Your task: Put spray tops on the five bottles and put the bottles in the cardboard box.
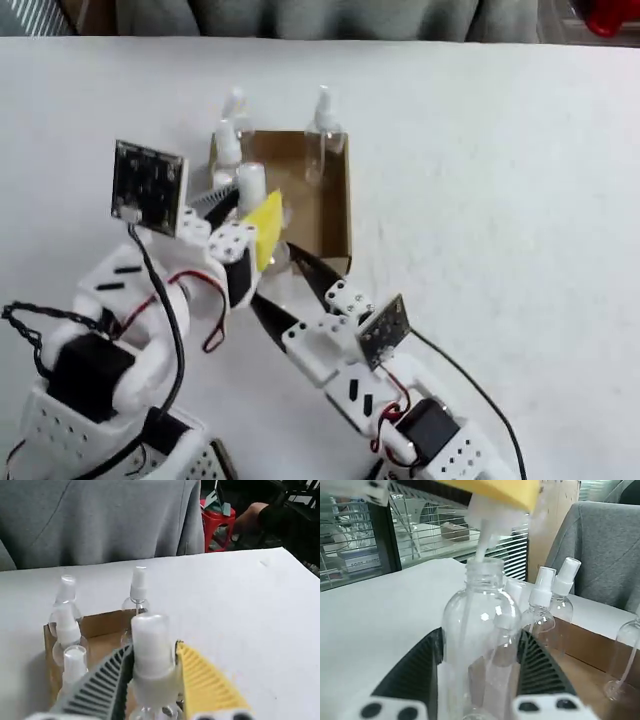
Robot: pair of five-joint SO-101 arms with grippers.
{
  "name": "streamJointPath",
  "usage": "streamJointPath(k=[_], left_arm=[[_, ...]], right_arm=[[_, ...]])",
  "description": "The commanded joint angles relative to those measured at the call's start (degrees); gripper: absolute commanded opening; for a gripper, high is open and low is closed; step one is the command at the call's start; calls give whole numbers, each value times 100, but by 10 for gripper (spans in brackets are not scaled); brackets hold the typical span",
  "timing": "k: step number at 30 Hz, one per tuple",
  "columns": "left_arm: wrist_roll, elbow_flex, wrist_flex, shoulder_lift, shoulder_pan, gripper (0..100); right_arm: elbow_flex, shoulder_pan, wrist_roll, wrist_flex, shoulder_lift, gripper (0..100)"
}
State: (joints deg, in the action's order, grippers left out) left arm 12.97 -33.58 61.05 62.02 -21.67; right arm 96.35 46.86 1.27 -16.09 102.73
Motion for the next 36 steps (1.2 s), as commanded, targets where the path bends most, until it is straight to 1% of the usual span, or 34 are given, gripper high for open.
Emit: streamJointPath(k=[1,5,16,19,22,24,29,32,34,36], left_arm=[[35,-545,-413,593,-66,20],[35,-1081,-686,936,-40,20],[35,-1802,-695,1763,-84,20],[35,-1943,-738,1807,-84,20],[62,-2110,-1055,1824,-84,20],[62,-2163,-1125,1833,-84,20],[44,-2189,-1099,1833,-84,20],[35,-2189,-949,1842,-84,21],[35,-2189,-897,1842,-84,40],[53,-2189,-800,1842,-84,97]], right_arm=[[53,13,44,-13,57,15],[53,4,44,-13,57,15],[53,4,44,-13,57,15],[53,4,44,-13,57,15],[53,4,44,-13,57,15],[53,4,44,-13,57,15],[53,4,44,-13,57,15],[53,4,44,-13,57,15],[53,4,44,-13,57,15],[53,4,44,-13,57,15]])
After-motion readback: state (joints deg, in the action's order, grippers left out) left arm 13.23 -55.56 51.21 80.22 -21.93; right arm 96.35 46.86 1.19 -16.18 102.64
